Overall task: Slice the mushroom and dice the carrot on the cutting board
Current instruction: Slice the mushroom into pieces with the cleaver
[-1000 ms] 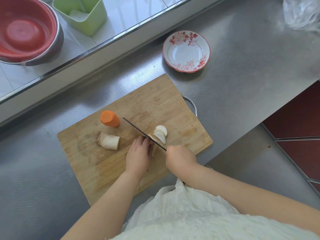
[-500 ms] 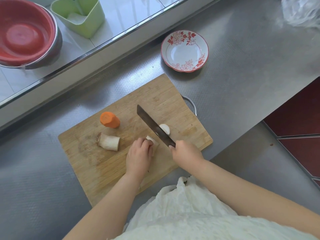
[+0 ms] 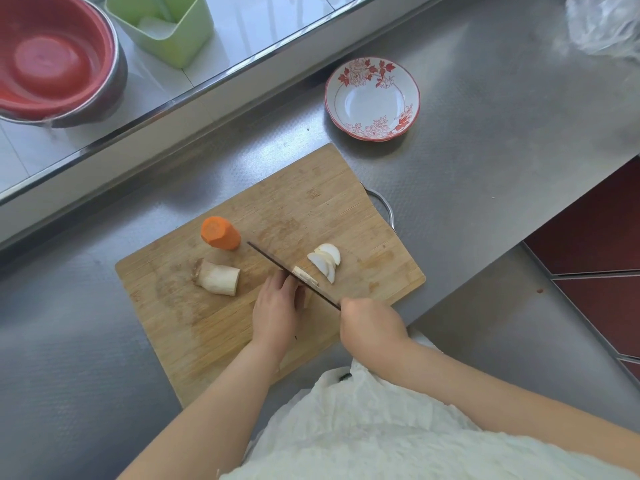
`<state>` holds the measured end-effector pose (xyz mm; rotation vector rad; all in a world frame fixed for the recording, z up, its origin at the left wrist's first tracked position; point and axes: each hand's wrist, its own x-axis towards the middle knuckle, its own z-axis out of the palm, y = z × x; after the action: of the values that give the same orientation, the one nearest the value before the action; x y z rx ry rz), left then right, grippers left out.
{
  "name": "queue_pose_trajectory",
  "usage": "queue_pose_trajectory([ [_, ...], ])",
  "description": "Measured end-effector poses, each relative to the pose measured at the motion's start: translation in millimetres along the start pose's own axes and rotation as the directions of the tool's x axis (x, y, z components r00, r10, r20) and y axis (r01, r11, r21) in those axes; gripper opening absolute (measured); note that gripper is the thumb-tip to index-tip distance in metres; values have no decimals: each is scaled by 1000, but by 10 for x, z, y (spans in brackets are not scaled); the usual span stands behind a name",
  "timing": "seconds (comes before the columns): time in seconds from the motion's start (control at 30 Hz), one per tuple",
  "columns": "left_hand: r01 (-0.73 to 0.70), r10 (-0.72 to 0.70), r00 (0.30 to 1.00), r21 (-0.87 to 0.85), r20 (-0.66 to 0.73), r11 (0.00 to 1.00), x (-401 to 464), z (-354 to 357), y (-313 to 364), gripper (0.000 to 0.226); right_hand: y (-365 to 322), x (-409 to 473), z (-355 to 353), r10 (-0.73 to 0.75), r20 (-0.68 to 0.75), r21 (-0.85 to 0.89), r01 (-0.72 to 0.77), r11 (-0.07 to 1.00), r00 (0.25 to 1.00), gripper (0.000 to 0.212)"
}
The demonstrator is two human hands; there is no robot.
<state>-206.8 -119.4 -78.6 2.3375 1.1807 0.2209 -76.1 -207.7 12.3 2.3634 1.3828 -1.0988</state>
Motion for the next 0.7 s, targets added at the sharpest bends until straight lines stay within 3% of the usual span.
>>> queue_pose_trajectory([
  [0.33, 30, -30, 999, -22, 22, 999, 36, 14, -10, 13, -73, 160, -41, 39, 54, -14, -38, 999, 998, 20],
  [0.53, -15, 14, 999, -33, -29, 999, 16, 20, -29, 5, -64, 344, 28, 64, 52, 77, -68, 995, 997, 19],
  [0.63, -39, 38, 998, -30, -46, 999, 10, 40, -42, 26, 30, 408, 33, 80, 71, 194, -93, 977, 994, 26],
  [0.7, -47, 46, 998, -24, -53, 999, 0, 37, -35, 29, 86, 421, 53, 96, 50, 264, -106, 959, 994, 30],
])
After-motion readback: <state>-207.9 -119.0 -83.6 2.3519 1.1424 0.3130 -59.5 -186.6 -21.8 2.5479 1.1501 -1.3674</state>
